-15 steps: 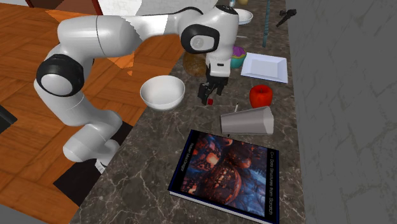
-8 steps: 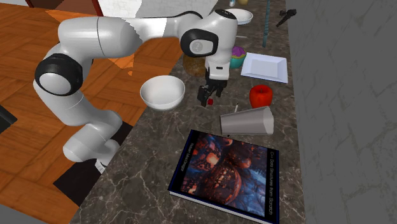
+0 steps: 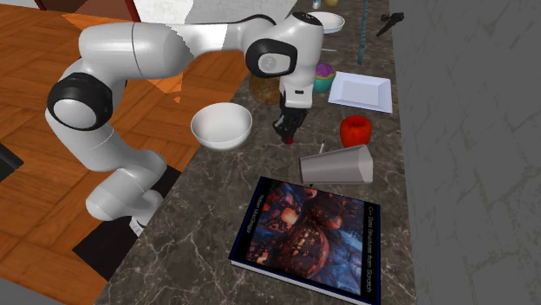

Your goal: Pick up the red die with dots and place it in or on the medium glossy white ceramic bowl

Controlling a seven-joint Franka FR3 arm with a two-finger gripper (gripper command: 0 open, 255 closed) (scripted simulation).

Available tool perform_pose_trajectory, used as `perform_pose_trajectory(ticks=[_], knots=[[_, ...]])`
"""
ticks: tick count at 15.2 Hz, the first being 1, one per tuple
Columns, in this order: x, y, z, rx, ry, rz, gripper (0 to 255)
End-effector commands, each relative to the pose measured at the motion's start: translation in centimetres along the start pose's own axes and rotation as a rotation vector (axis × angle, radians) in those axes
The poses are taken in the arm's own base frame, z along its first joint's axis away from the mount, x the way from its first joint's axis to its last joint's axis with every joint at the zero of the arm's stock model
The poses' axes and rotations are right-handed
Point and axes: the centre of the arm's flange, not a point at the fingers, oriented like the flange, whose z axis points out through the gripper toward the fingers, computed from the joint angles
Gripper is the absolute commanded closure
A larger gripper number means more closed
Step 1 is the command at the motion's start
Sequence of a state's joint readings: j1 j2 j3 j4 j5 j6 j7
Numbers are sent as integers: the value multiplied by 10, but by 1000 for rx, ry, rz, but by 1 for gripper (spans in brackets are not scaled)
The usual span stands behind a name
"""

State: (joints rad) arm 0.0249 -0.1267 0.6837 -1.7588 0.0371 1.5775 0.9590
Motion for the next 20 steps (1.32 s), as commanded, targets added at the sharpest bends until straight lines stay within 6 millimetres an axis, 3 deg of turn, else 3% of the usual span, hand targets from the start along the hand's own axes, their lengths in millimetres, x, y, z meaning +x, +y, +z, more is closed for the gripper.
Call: perform_pose_trajectory(ticks=[1, 7, 8, 13, 14, 20], knots=[[0, 0, 2, -3, -4, -1, 255], [0, 1, -5, -2, -3, -1, 255], [0, 1, -5, -2, -3, -1, 0], [44, -2, -45, 103, 12, 182, 0], [46, -2, -46, 107, 12, 188, 0], [46, -5, -15, 107, 12, 188, 0]])
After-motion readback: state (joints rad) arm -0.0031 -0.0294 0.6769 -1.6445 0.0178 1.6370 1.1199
